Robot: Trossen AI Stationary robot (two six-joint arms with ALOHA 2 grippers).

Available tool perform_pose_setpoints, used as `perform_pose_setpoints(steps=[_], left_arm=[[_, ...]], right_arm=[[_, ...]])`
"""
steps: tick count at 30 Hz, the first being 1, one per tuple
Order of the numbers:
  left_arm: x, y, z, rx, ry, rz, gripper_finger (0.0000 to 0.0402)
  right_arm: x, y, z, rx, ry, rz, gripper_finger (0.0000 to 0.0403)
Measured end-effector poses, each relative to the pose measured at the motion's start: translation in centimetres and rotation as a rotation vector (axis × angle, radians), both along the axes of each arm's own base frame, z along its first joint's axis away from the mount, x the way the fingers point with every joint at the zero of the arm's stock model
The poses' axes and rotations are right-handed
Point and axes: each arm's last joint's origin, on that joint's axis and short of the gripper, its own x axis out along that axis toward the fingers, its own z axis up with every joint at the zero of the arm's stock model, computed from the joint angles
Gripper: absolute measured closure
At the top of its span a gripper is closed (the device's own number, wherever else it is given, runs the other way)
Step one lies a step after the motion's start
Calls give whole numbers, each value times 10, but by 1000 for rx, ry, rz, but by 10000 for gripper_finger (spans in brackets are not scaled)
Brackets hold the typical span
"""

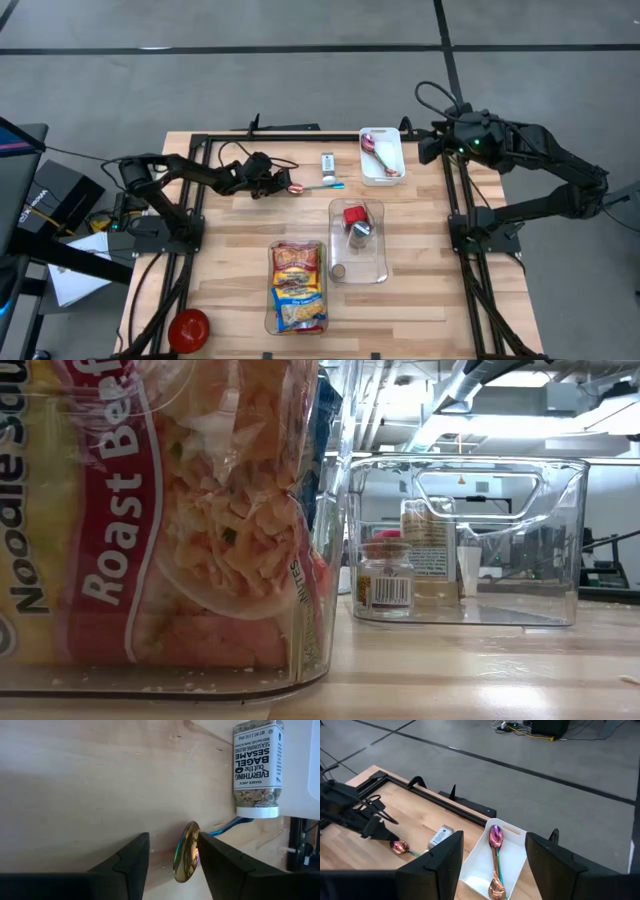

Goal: Pick & Place Food Item
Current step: Put the blue spoon into the white bin

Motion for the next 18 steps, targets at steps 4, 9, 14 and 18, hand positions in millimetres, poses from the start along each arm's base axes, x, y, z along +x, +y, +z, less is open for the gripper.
perform_pose_setpoints(steps=[4,9,14,18], left_arm=[[1,-2,0,-3,0,-9,244],[3,-7,-1,-12,1,-38,260],[5,-11,-1,-17,11,-54,280],[3,-12,-3,-17,36,-38,305]], right_arm=[[-1,-2,0,-7,10,-9,196],[-1,-5,0,-10,15,-21,196],[-2,-6,0,-11,18,-32,196],[-2,-6,0,-22,33,-22,196]])
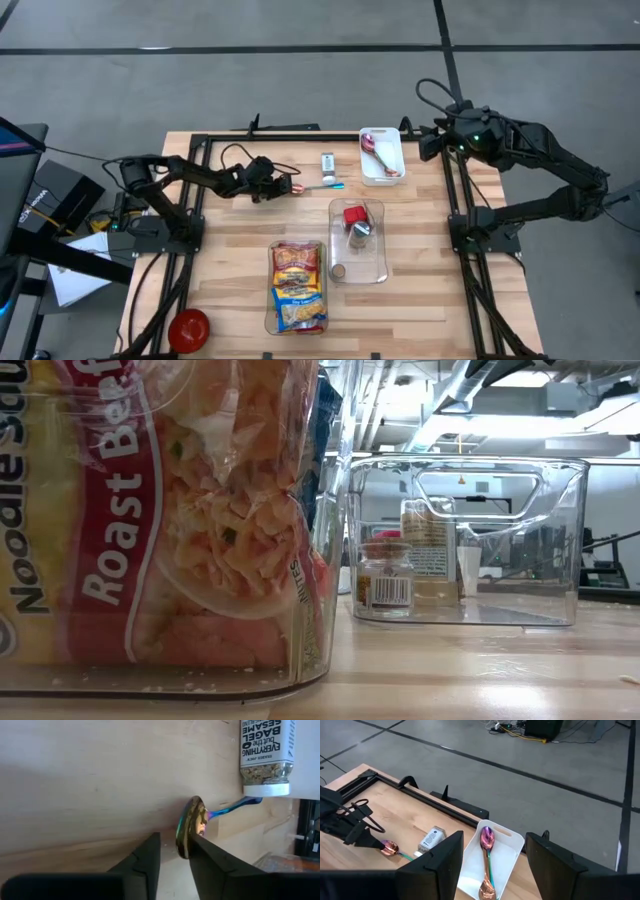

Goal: Pick & Place Food Item
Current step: Put the blue spoon into the white bin

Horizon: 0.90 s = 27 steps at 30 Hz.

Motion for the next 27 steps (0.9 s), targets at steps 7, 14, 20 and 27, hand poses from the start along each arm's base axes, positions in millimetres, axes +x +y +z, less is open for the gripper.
perform_pose_setpoints(steps=[7,14,20,27], left_arm=[[-1,0,-1,3,10,-1,363],[3,1,6,31,-61,-4,396],[3,2,16,74,-90,14,400],[-1,1,27,107,-97,1,401]], right_arm=[[0,0,0,-11,18,12,196],[0,-5,1,-6,12,11,196],[2,-7,2,6,-16,36,196],[2,-7,3,-9,-5,49,196]])
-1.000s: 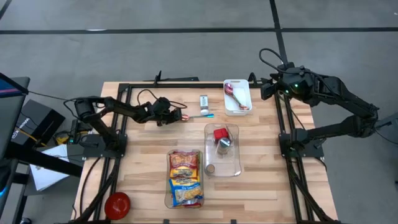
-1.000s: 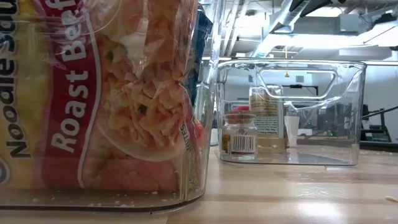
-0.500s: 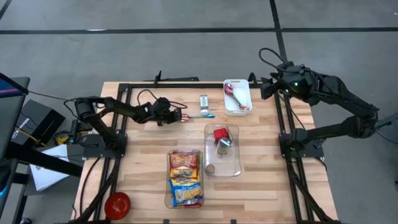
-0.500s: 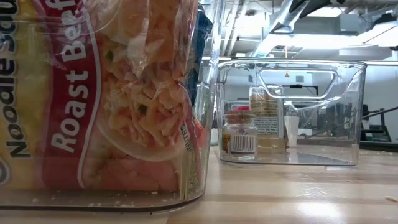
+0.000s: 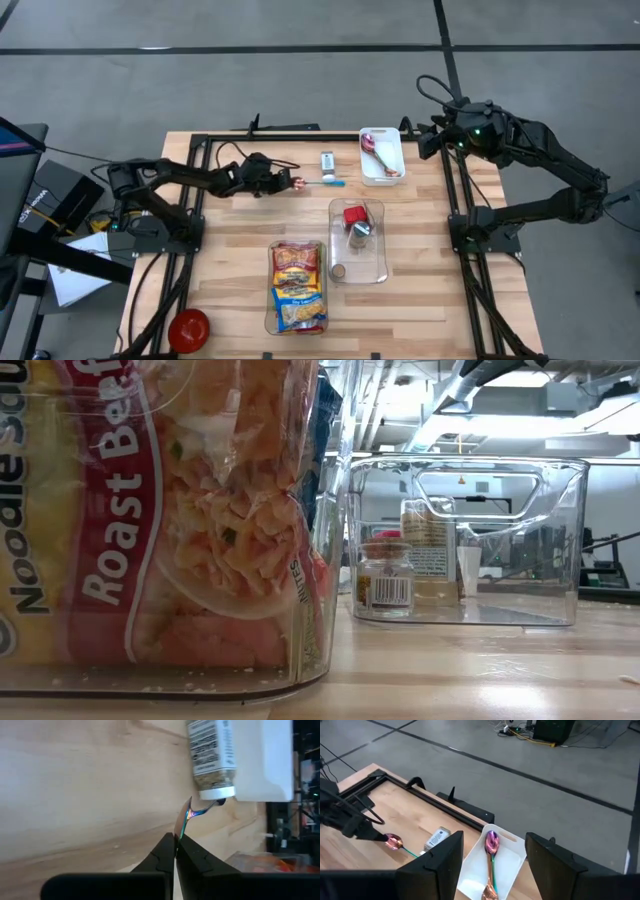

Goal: Pick & Place Food Item
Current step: Put the blue spoon into the white bin

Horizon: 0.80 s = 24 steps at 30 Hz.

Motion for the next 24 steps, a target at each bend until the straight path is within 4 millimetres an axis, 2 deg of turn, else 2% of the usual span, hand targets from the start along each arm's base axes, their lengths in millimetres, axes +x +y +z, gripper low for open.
perform_pose_setpoints(steps=[10,16,20,24], left_arm=[[-3,-2,24,99,-67,-73,402],[-4,-10,42,234,-98,-183,401],[-4,-22,59,382,-127,-293,401],[-7,-32,78,524,-164,-311,401]], right_arm=[[5,-8,1,-22,24,76,196],[24,-16,-2,16,42,312,196],[40,-24,-14,88,106,506,196],[58,-33,-27,170,131,661,196]])
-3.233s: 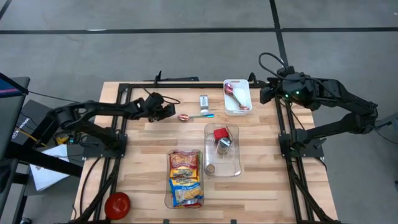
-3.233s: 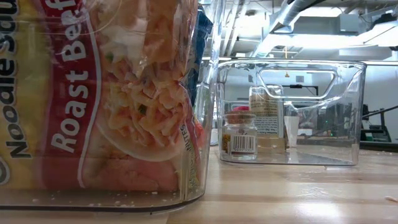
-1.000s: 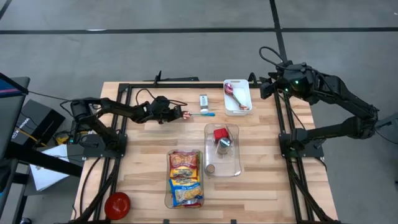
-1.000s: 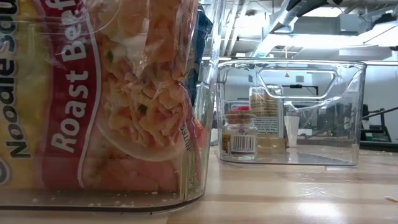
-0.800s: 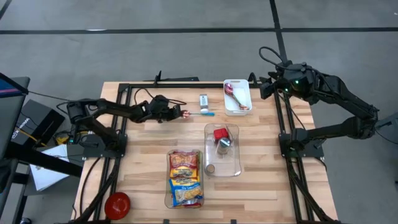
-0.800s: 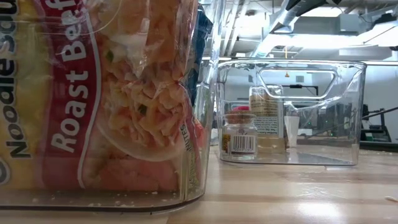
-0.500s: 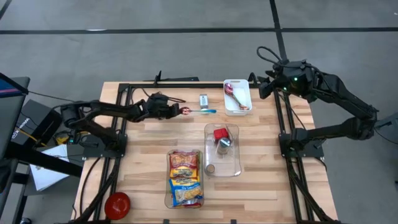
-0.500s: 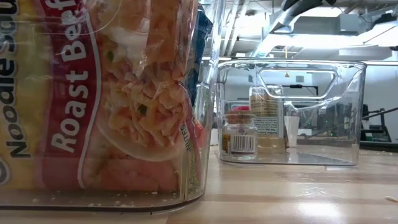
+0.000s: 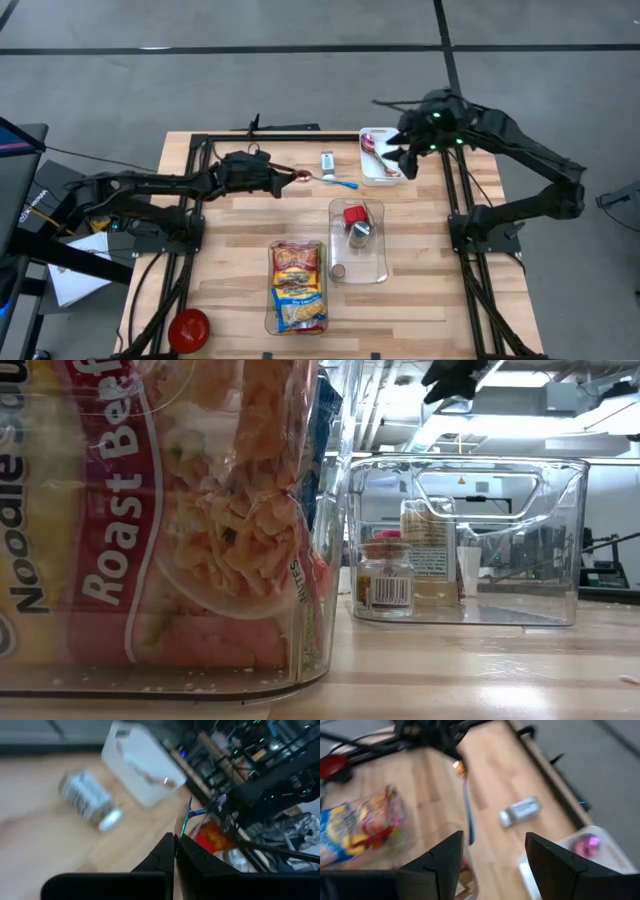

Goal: Pick & Place Food Item
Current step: Put the blue spoon into the white bin

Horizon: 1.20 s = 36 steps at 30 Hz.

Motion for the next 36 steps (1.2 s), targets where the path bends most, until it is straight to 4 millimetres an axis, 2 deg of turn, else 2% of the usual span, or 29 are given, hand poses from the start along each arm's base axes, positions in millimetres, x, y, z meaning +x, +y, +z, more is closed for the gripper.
perform_pose_setpoints(steps=[6,10,13,18,25,36], left_arm=[[-6,-9,26,157,-112,44,401],[-8,-14,37,234,-162,41,401],[-8,-16,37,237,-161,43,401],[-7,-20,37,238,-160,43,401],[-7,-20,38,242,-166,52,401],[-7,-20,38,242,-168,53,401]], right_arm=[[29,-13,-21,100,45,103,196],[47,-19,-31,135,34,146,196],[61,-20,-37,143,9,184,196],[71,-20,-37,151,-41,231,196],[88,-23,-56,206,1,261,196],[104,-30,-72,225,23,259,204]])
